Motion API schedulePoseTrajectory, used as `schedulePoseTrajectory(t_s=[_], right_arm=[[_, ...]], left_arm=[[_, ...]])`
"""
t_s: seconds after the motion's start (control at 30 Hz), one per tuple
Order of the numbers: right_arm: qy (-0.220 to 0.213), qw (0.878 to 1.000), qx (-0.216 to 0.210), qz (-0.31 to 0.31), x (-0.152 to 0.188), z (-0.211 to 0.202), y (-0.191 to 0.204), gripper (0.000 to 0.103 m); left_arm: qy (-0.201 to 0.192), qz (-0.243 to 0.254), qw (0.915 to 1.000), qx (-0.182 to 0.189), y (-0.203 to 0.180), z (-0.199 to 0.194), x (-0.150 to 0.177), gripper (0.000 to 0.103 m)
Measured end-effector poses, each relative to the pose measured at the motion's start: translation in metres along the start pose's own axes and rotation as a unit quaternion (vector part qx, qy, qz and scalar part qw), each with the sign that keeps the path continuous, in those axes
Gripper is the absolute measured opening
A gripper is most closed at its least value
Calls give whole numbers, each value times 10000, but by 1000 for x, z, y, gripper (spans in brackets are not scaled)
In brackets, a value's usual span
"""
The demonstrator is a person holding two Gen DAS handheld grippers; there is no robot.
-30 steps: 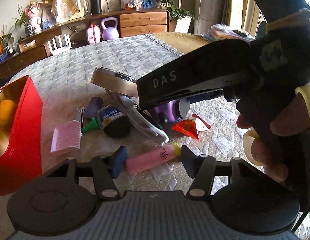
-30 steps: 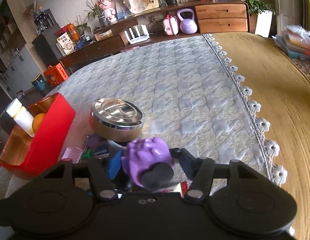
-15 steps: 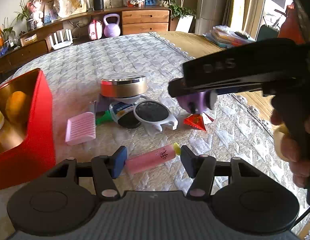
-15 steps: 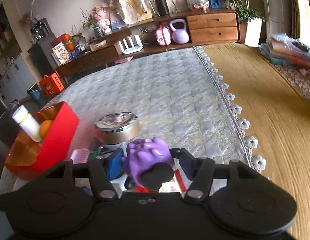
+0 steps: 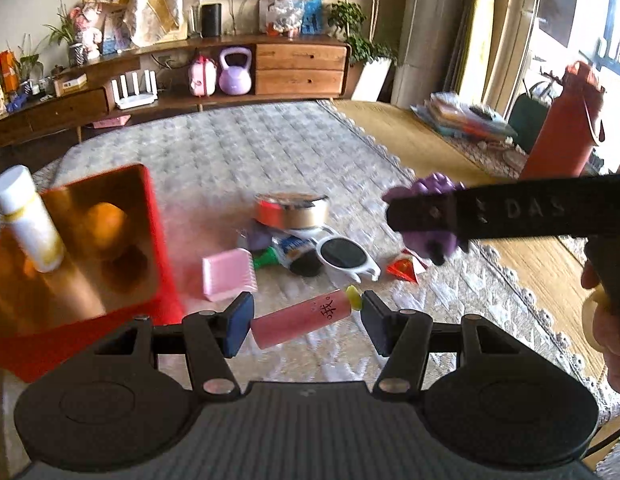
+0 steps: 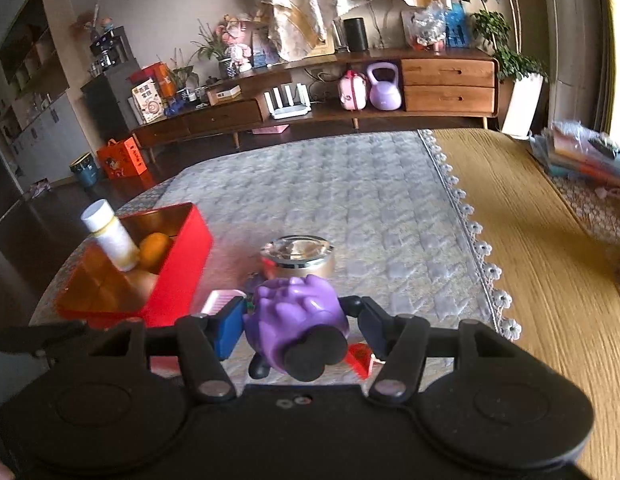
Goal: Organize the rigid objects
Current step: 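Grasp the pink tube with the left tool while the right lifts the purple toy, then lower the pink tube into the red box with the left tool while the right releases the purple toy there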
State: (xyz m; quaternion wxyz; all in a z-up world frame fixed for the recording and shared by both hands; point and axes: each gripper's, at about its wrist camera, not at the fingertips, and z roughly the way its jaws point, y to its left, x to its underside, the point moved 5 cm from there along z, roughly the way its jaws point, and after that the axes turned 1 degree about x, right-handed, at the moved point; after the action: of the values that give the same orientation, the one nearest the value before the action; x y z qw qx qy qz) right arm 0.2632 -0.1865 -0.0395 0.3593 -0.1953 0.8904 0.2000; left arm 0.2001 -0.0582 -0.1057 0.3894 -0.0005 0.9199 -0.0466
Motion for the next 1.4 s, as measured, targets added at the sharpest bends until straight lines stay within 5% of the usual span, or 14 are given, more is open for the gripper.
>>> schedulePoseTrajectory(t_s=[0.67, 1.4], right_arm=[[-104, 9950, -390, -916, -23, -2, 107, 60], [431, 9779, -394, -2008, -6, 96, 199, 60]], left_arm=[[-320, -374, 9975, -499, 113, -66, -30, 58], [330, -586, 9935, -917, 209, -10, -34, 58]])
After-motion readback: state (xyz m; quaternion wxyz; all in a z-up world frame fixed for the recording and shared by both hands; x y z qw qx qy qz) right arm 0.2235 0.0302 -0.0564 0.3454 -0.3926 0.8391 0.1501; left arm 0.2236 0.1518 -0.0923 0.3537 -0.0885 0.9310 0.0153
